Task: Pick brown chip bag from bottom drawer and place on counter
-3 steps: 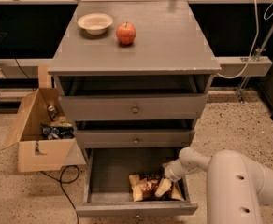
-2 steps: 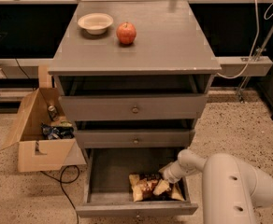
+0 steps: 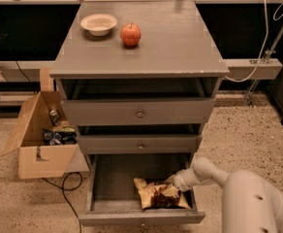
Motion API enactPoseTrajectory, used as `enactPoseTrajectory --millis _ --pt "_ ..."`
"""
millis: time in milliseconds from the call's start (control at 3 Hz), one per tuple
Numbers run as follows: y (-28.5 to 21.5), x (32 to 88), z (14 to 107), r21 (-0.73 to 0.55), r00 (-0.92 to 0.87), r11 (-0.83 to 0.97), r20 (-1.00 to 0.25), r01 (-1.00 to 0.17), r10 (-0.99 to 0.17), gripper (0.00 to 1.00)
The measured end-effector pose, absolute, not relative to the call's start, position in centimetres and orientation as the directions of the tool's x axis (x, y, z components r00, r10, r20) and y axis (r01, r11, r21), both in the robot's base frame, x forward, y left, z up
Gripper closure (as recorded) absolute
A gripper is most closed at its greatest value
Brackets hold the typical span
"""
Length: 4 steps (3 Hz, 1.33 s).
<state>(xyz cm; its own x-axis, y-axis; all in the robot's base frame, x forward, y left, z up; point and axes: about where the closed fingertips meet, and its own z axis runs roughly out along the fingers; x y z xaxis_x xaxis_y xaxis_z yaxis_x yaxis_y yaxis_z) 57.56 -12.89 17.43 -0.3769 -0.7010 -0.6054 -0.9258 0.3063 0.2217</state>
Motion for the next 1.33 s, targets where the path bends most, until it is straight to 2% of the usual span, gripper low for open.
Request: enactPoseTrajectory --millis 333,667,1000,1333 --pt "-13.8 55.8 24.9 0.175 -0.273 0.219 -0.763 -0.960 -0.585 0.89" --pt "-15.3 53.2 34.6 0.014 -0.085 0.141 -0.857 -0.990 -0.508 1.00" --pt "-18.5 49.4 44.1 -0.120 0.037 0.141 -0.874 -0.983 -0.484 1.00" --pt "-23.4 46.8 53.2 -0.226 0.086 0.215 -0.852 -0.950 -0.516 1.00"
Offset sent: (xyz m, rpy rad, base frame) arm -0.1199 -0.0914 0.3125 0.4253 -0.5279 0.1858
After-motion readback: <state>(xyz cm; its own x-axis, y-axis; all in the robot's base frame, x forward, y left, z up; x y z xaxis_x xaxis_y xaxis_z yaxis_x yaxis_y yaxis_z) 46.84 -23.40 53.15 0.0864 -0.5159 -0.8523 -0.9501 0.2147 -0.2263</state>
